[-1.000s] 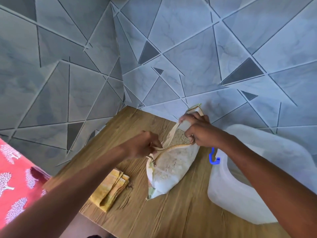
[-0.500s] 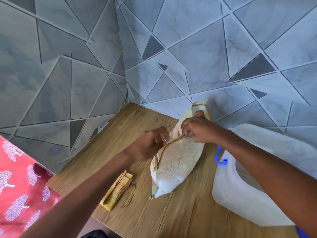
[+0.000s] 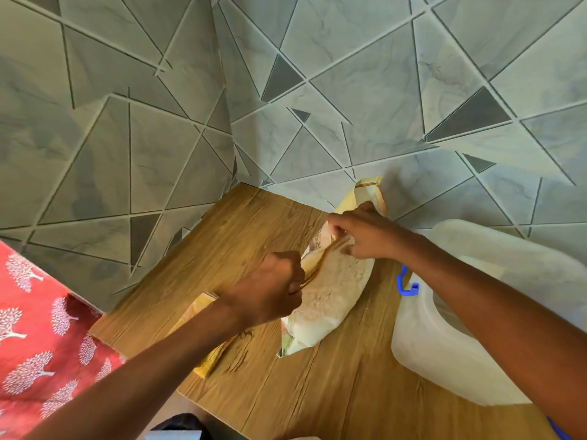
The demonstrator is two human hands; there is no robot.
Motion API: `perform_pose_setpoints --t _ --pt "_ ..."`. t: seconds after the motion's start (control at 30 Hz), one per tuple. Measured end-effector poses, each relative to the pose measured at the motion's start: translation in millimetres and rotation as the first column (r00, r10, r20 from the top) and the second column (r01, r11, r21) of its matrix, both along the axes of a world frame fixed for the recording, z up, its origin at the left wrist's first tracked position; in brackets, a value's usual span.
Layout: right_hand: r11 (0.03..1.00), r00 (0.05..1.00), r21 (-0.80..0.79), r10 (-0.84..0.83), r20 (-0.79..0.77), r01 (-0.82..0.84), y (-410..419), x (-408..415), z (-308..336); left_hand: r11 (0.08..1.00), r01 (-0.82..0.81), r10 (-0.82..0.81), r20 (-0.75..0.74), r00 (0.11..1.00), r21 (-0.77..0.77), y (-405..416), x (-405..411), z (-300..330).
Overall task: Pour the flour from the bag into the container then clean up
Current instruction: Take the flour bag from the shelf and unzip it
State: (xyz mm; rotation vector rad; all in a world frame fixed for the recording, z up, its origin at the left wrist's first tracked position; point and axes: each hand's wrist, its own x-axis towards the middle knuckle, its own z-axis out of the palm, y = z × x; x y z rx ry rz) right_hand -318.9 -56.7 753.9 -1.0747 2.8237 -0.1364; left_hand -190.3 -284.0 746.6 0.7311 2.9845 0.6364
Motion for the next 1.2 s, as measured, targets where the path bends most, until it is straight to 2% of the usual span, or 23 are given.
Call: perform_pose_setpoints --t 0.1,0.17,0.33,0.5,0.7,0.77,0.87,0.93,1.0,1.1,1.2 --pt "0.995 0.989 0.062 0.064 0.133 -0.072 -6 8 -7 0.999 -0.011 0.013 -0.048 0.999 0.045 -2 2 -8" --pt "0.989 0.983 0.081 0.115 0.140 -0.127 -13 10 -13 0.997 -0.026 0.031 -0.063 0.998 0.067 -3 3 -9" --pt "0.988 0.971 -0.012 0.154 0.181 -0.154 -28 17 -15 0.993 -0.066 0.072 -0.063 0.995 0.096 -3 4 -7" --pt "0.987 0.985 0.087 0.123 0.121 -0.134 -34 21 -12 0.960 -0.127 0.144 -0.054 0.988 0.248 -3 6 -8" --pt "0.977 0.980 0.089 0.190 0.060 -0.195 -37 14 -19 0.882 -0.239 0.254 0.017 0.967 0.405 -11 3 -14" --pt "0.978 0.980 0.074 0.195 0.036 -0.197 -35 10 -20 0.827 -0.253 0.247 0.081 0.966 0.502 -13 0 -13" --pt "0.989 0.989 -0.030 0.149 0.023 -0.148 -29 0 -18 0.613 -0.314 0.192 0.248 0.949 0.725 -22 -5 -26" --pt "0.990 0.990 -0.028 0.137 0.023 -0.137 -30 -6 -18 0.484 -0.427 0.213 0.370 0.904 0.764 -27 -5 -45" --pt "0.989 0.989 -0.021 0.144 0.019 -0.144 -36 -10 -18 0.388 -0.576 0.231 0.530 0.816 0.719 -25 -3 -68" --pt "0.991 0.995 -0.088 0.101 0.011 -0.100 -41 -18 -15 0.355 -0.758 0.263 0.720 0.642 0.547 -17 -1 -101" --pt "0.989 0.999 -0.140 0.047 -0.024 -0.050 -42 -30 -11 0.335 -0.819 0.198 0.816 0.544 0.465 -23 5 -144"
